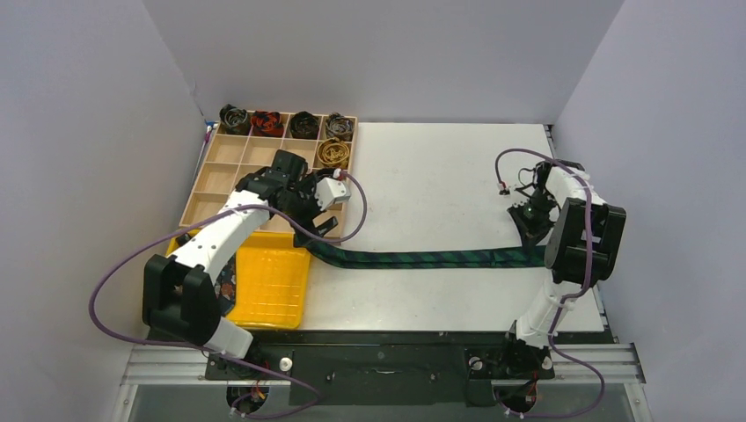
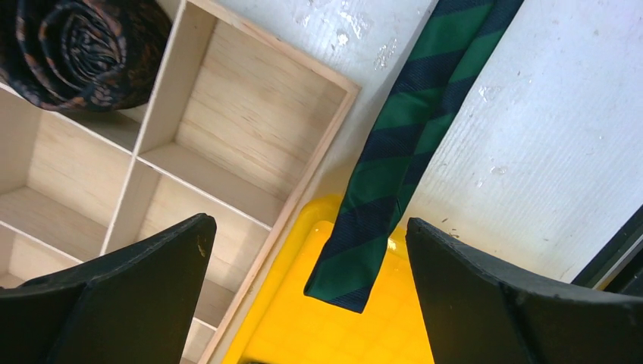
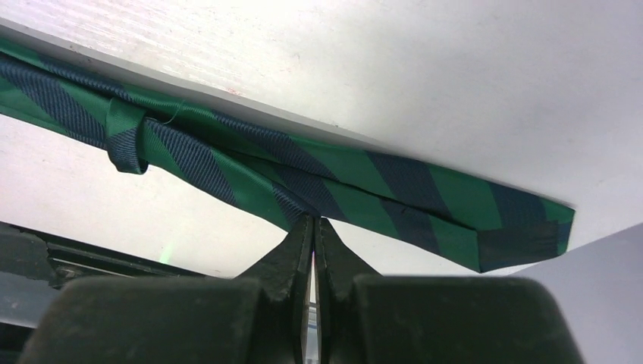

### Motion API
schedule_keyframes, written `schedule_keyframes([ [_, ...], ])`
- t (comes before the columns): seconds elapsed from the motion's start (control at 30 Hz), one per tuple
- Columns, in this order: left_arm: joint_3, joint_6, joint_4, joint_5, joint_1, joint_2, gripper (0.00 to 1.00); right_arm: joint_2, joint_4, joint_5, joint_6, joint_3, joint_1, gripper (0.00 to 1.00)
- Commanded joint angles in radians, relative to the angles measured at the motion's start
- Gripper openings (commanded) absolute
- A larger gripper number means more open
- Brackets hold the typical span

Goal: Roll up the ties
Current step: Flatten out the tie at the center of the board.

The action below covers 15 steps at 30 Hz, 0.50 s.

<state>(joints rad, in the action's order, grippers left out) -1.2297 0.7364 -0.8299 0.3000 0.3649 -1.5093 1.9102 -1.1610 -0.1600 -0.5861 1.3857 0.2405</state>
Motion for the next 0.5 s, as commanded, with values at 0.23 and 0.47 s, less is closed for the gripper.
schedule_keyframes([
  [0.23,0.004,-0.061,0.133,0.027,0.011,0.091,0.97,0.008,-0.048,0.019,0.007,0.082,0.042,0.34],
  [0.47,0.083,-0.134,0.276,0.025,0.011,0.149,0.97,-0.036,0.035,0.015,0.121,0.065,0.195,0.52],
])
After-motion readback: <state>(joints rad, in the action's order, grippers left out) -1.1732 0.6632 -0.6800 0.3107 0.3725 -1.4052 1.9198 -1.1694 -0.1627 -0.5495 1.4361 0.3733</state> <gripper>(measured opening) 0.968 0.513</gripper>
